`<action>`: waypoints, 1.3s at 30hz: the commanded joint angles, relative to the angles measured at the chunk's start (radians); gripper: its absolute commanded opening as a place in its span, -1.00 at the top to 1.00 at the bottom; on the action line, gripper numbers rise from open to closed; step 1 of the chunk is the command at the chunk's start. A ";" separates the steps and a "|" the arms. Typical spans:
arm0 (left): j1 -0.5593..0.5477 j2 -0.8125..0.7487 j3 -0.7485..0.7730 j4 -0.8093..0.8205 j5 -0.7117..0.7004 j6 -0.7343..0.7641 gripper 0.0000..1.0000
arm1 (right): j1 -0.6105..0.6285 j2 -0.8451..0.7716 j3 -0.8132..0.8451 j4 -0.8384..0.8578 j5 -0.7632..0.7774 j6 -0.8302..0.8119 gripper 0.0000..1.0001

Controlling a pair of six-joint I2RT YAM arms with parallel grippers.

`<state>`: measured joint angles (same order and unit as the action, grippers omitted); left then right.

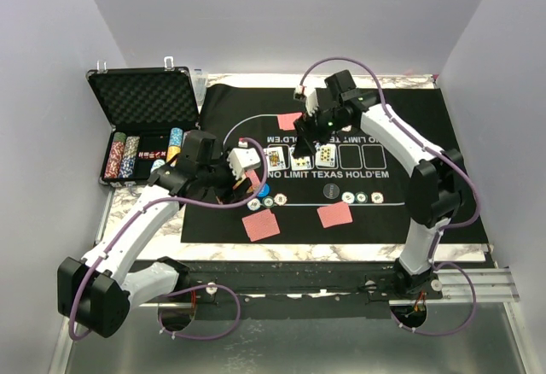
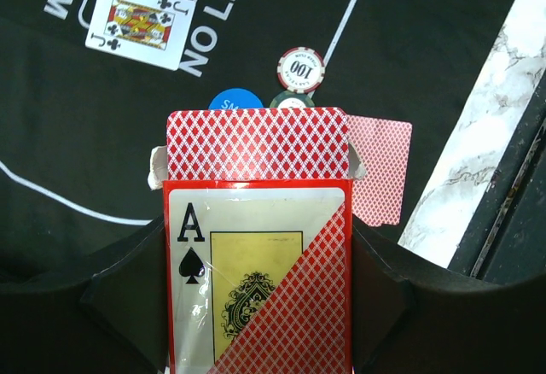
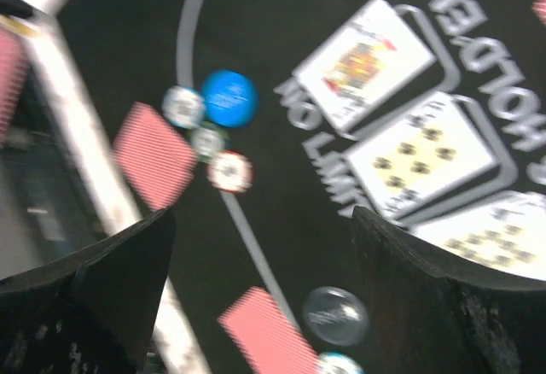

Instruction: Distribute texas hold em gaming equipment

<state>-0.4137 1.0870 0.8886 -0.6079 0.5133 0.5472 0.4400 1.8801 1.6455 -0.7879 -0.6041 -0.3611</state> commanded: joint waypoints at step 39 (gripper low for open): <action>-0.105 -0.017 0.040 0.031 -0.012 0.056 1.00 | 0.129 -0.101 -0.235 0.267 -0.443 0.626 0.07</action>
<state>-0.5148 1.1046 0.9333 -0.6224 0.4995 0.5926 0.5781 1.8366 1.4105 -0.4641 -1.0634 0.3267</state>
